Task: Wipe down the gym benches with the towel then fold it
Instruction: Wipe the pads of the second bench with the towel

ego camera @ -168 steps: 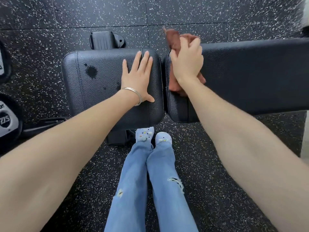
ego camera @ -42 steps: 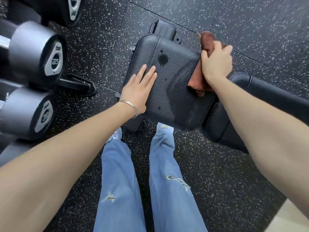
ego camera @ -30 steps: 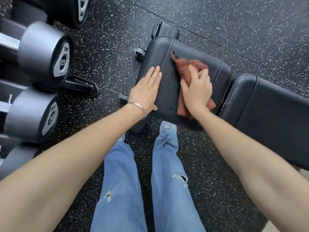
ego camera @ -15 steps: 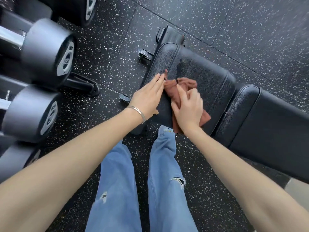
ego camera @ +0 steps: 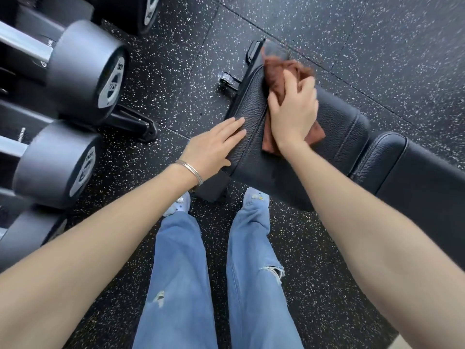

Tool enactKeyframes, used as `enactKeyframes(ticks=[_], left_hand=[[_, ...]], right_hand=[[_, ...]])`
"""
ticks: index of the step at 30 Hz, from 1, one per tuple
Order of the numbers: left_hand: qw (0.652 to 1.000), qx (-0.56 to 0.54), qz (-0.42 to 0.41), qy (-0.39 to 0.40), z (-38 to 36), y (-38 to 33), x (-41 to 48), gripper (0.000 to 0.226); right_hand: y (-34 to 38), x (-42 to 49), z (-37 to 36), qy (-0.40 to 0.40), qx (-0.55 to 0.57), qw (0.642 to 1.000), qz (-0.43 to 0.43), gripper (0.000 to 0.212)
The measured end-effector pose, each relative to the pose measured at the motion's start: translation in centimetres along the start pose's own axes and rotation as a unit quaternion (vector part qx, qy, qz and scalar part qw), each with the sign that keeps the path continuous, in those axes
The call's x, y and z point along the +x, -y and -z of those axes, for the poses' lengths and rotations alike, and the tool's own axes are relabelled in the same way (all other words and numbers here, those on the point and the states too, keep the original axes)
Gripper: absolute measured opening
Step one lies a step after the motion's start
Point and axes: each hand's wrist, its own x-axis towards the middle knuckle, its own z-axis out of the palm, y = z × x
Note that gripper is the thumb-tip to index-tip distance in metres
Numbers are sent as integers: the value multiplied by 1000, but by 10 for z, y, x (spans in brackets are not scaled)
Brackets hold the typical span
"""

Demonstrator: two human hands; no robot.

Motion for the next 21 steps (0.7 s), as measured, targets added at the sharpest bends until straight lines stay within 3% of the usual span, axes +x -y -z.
enactKeyframes(ticks=[5, 8, 15, 18, 21], left_hand=[[1000, -13, -18, -20, 3, 2, 0, 73], [1000, -18, -8, -9, -1, 3, -4, 72], [999, -16, 30, -20, -10, 25, -26, 60], [997, -13, 69, -24, -16, 38, -35, 54], [993, -13, 113, -13, -20, 45, -40, 53]], right_hand=[[0, -88, -4, 35, 16, 995, 91, 43], [-1, -86, 0, 60, 11, 993, 100, 43], [26, 37, 8, 28, -17, 999, 13, 42], [41, 37, 1, 18, -27, 999, -20, 41], [43, -22, -5, 41, -47, 994, 90, 44]])
